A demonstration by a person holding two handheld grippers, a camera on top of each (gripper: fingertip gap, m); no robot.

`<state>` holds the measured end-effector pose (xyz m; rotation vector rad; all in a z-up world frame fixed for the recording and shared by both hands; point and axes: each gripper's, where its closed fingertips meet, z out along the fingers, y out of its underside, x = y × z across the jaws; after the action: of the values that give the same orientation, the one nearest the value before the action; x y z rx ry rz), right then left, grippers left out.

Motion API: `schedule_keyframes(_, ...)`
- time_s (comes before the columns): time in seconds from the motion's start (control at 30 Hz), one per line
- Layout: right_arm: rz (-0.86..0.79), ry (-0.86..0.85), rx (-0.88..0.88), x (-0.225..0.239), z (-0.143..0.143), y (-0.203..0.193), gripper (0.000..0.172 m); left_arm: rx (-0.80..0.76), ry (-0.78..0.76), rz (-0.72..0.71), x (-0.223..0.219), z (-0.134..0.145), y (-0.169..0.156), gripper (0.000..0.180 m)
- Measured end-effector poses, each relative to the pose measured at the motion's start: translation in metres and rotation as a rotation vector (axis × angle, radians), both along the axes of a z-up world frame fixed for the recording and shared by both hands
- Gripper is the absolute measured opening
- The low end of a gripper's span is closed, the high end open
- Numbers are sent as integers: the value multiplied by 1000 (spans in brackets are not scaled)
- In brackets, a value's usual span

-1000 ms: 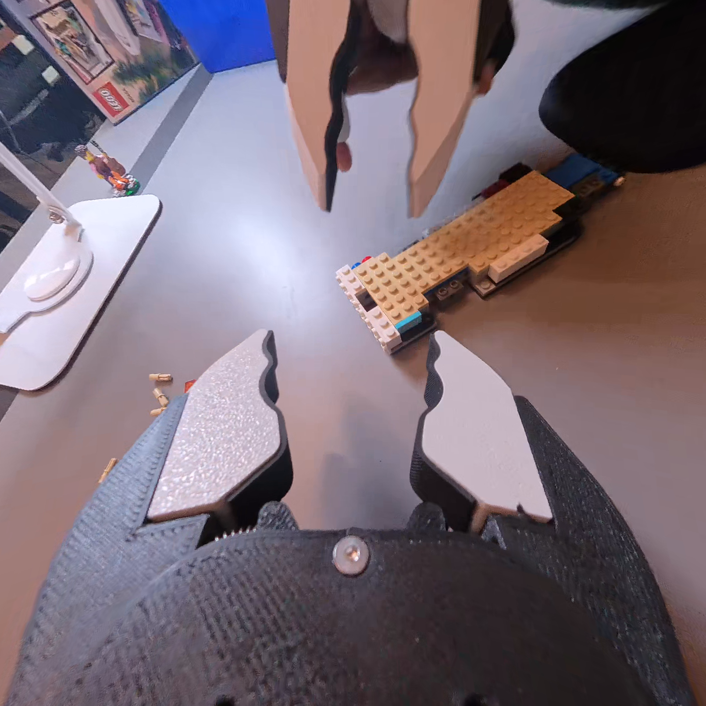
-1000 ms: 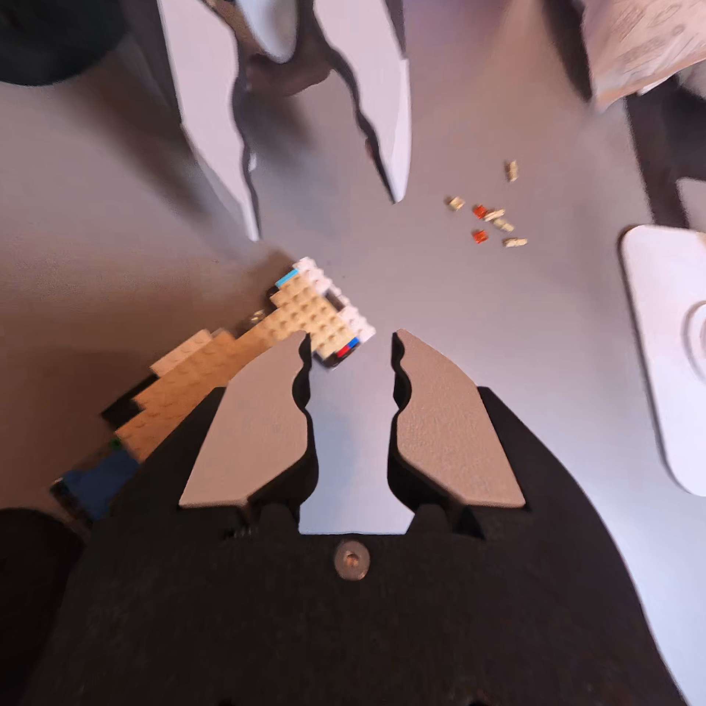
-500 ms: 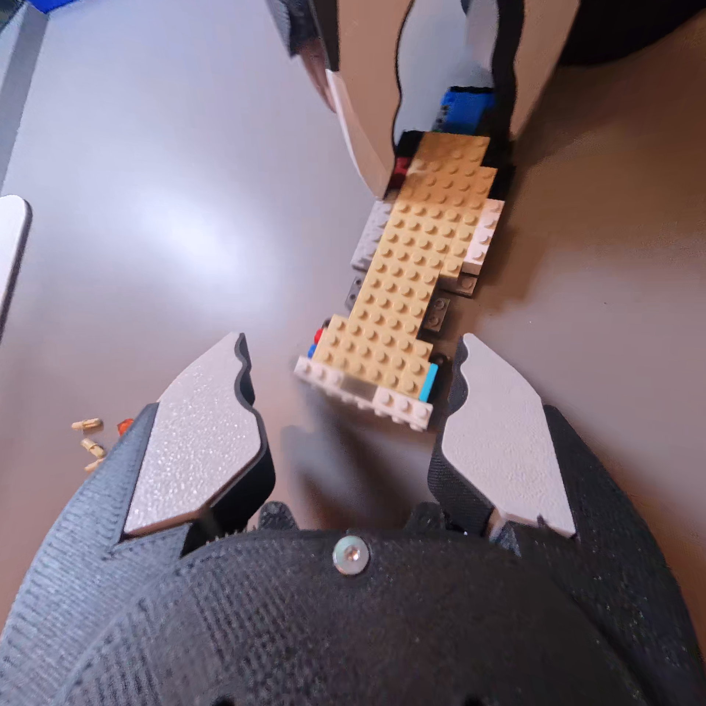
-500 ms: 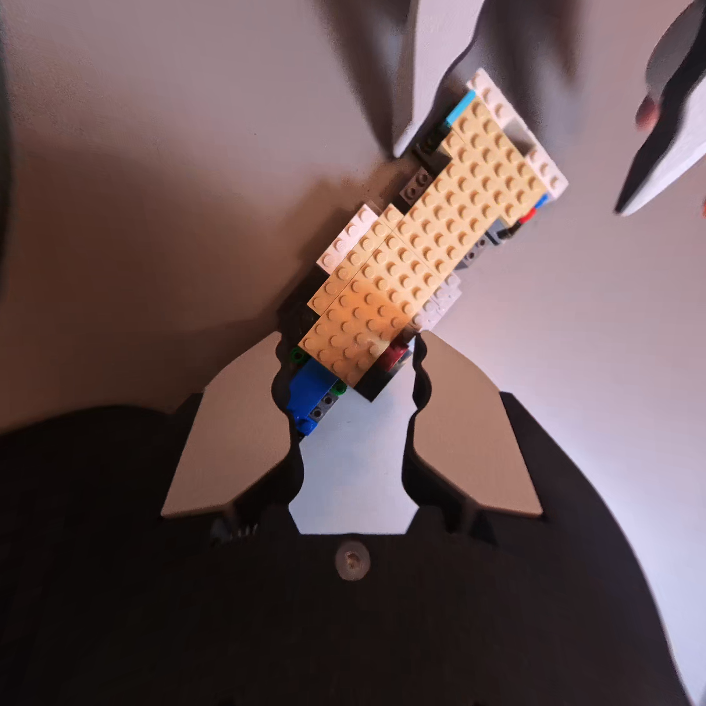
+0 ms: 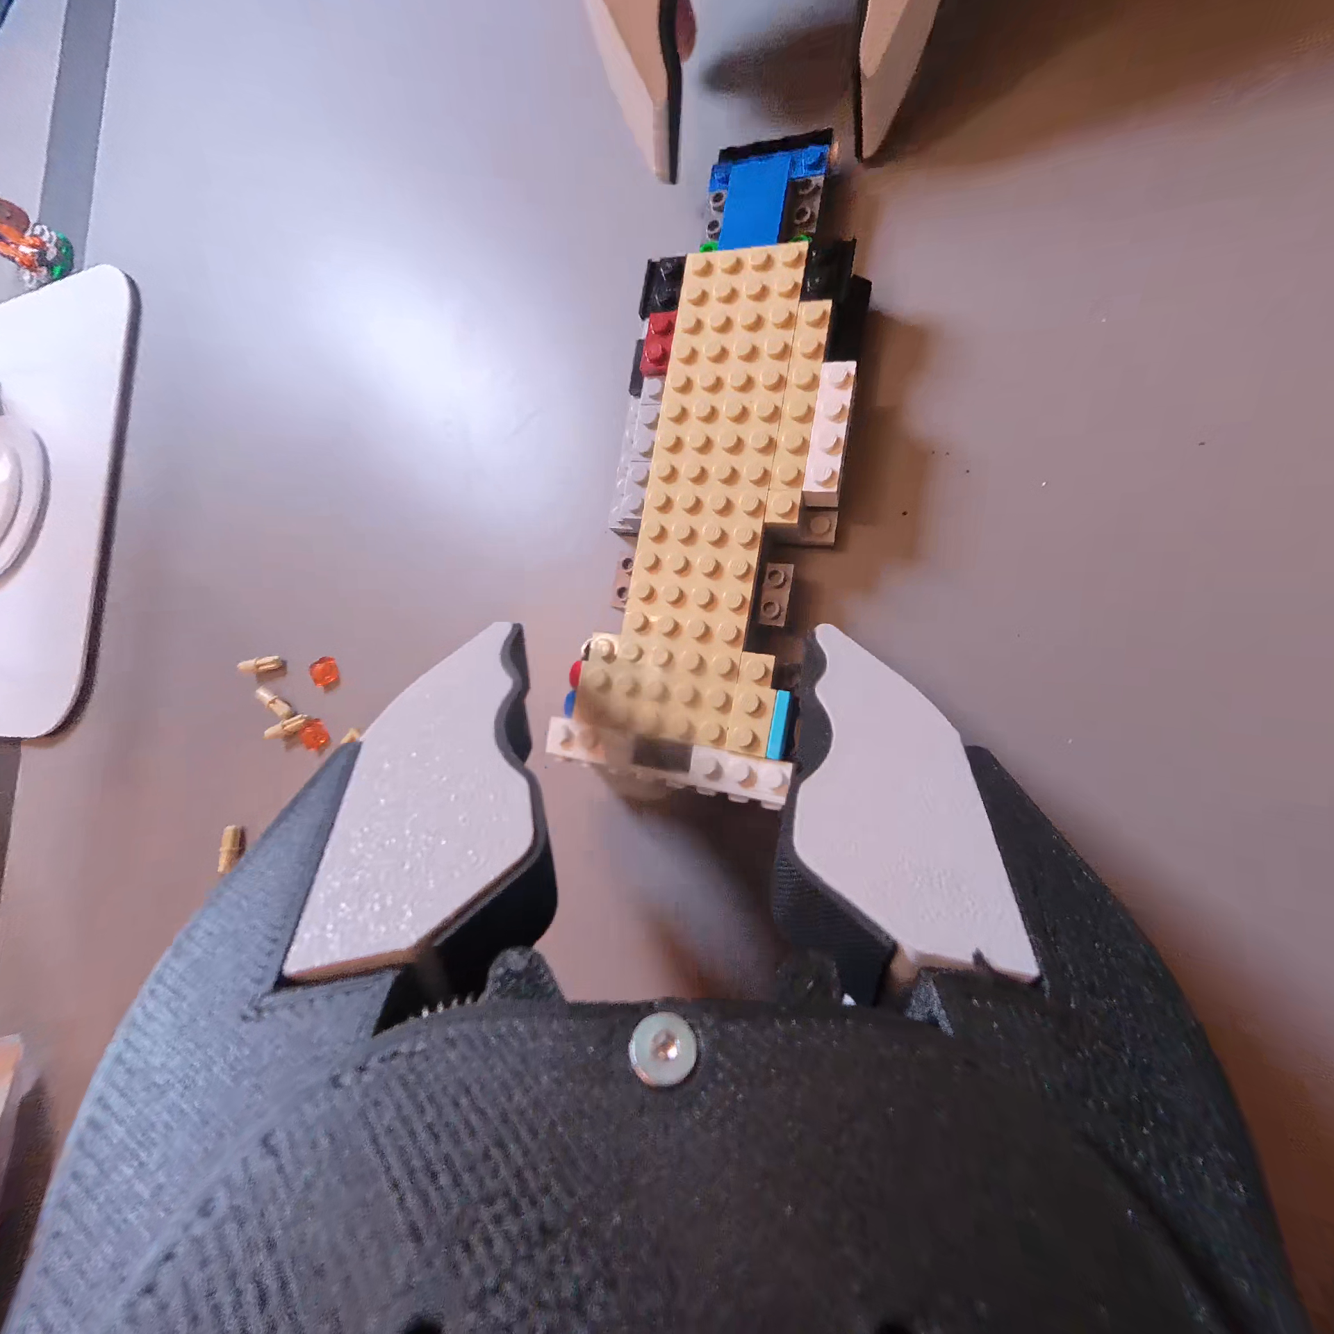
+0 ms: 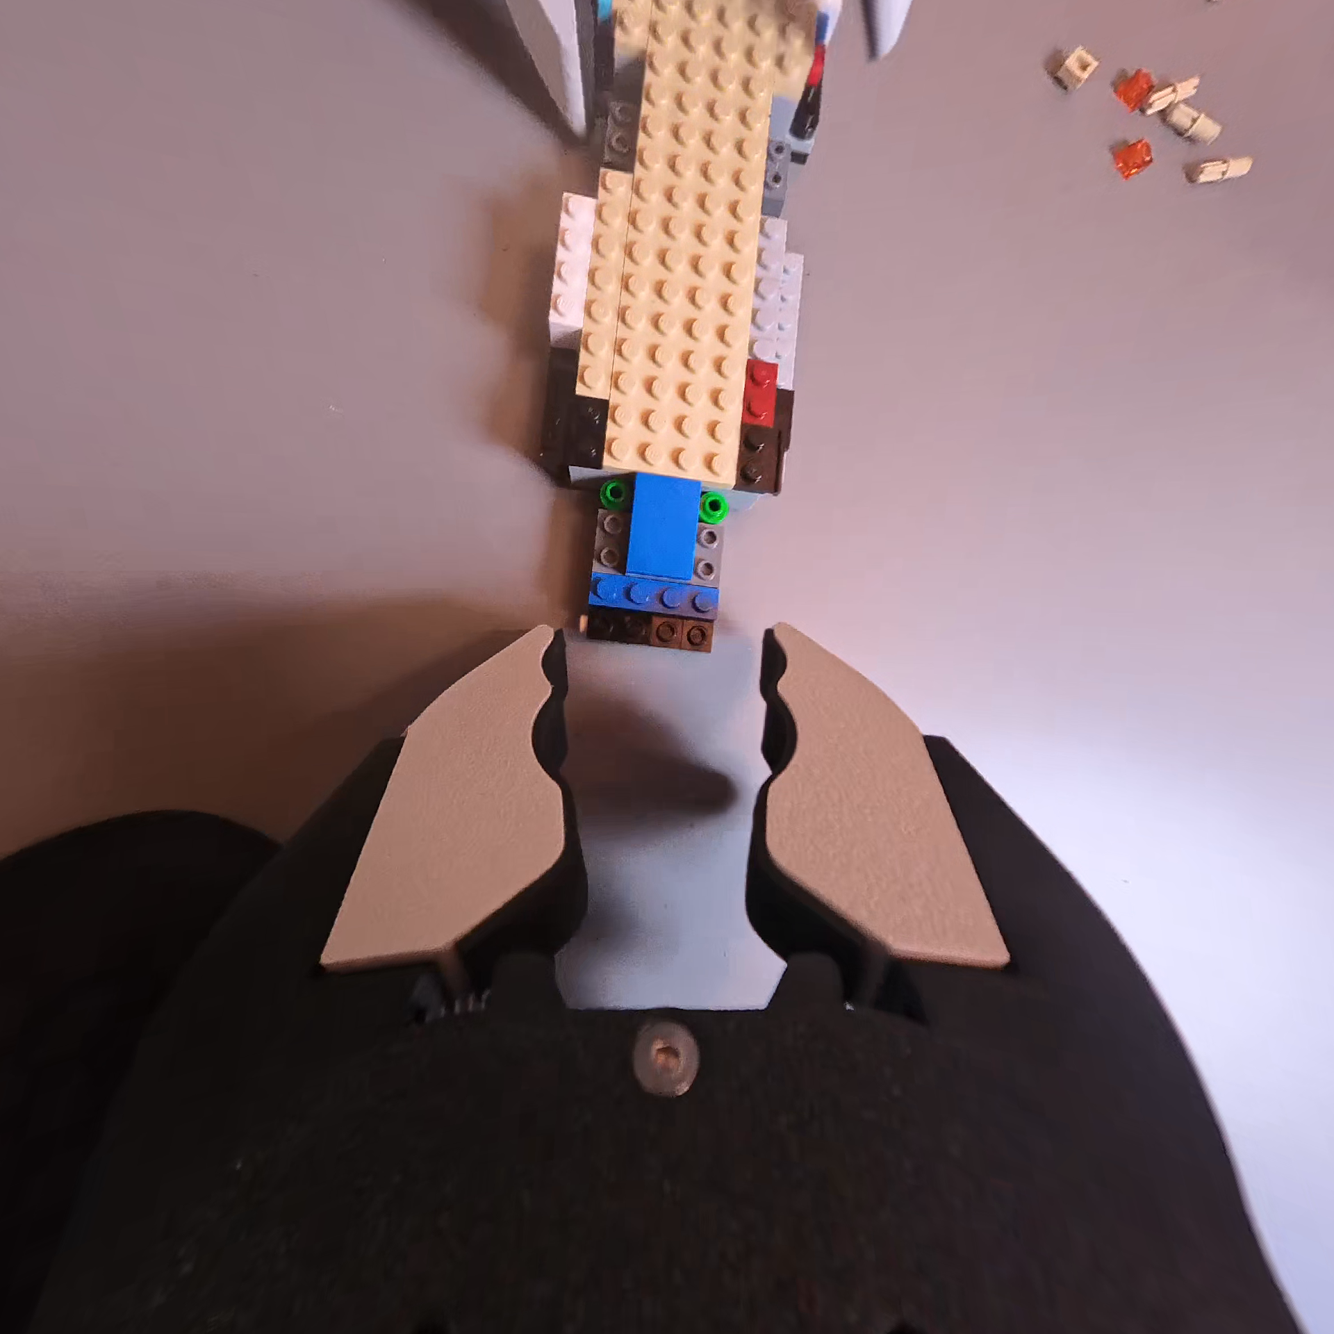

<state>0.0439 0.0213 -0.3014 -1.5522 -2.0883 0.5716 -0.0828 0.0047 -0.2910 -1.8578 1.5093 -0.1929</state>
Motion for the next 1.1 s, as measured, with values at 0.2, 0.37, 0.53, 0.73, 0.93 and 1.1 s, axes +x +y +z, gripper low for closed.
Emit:
schedule_keyframes(0.2,36,11,-46,-10,1,-4,47,-74,67,-47,9,1,-2,82)
schedule_keyframes(0.37,50,22,-75,-17,5,-5,33,-151,205,-127,21,-8,3,68)
schedule_keyframes(0.53,21,77,-97,-14,8,-3,33,-242,169,-152,31,-12,2,52)
schedule_keyframes(0.73,14,87,-140,-17,10,-5,32,-245,167,-133,31,-12,-1,45)
schedule_keyframes(0.93,11,61,-111,-17,12,-5,27,-216,163,-123,31,-12,0,45)
schedule_keyframes(1.1,10,34,-110,-18,11,-5,17,-232,176,-119,29,-11,2,55)
